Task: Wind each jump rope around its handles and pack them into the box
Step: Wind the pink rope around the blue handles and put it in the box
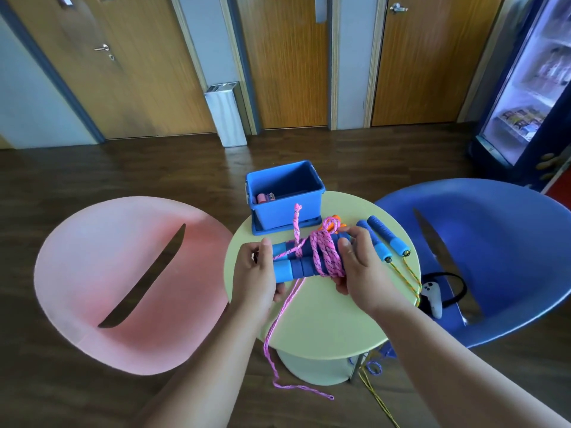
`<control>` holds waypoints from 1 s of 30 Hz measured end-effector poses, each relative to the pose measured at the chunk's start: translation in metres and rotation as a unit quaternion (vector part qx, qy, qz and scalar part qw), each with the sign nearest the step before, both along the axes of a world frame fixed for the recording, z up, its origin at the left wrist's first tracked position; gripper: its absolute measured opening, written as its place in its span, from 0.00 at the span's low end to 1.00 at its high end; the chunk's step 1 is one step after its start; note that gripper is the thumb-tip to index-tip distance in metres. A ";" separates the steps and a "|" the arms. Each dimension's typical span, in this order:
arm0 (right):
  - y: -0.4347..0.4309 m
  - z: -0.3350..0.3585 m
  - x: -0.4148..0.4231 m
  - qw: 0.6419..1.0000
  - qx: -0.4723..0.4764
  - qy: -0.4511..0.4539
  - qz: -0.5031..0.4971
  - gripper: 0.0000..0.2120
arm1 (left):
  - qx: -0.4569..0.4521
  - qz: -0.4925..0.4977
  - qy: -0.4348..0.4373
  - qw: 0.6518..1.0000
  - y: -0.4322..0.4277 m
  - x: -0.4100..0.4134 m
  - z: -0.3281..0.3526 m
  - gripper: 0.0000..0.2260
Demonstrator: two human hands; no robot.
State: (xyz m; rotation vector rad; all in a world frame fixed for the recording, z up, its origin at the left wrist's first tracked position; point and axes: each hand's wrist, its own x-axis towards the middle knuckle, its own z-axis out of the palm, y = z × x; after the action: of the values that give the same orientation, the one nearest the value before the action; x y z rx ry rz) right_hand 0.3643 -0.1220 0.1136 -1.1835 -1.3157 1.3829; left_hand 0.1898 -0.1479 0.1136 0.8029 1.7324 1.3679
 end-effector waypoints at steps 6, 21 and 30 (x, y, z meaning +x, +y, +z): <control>0.049 -0.004 0.000 0.942 0.122 -0.311 -0.018 0.06 | -0.007 0.015 0.028 0.999 0.014 -0.032 -0.004 0.09; 0.146 0.022 -0.130 0.916 0.204 -0.346 -0.002 0.03 | 0.059 -0.130 0.093 0.985 0.140 -0.156 -0.024 0.10; 0.131 0.030 -0.133 0.937 0.119 -0.323 -0.054 0.10 | 0.067 -0.136 0.006 0.988 0.188 -0.195 -0.008 0.11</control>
State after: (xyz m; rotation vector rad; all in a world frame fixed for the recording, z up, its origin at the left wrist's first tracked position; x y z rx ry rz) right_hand 0.2316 0.0090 0.1436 -1.5798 -1.7727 0.7358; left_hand -0.0051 0.0402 0.1055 1.0821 1.4877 1.3024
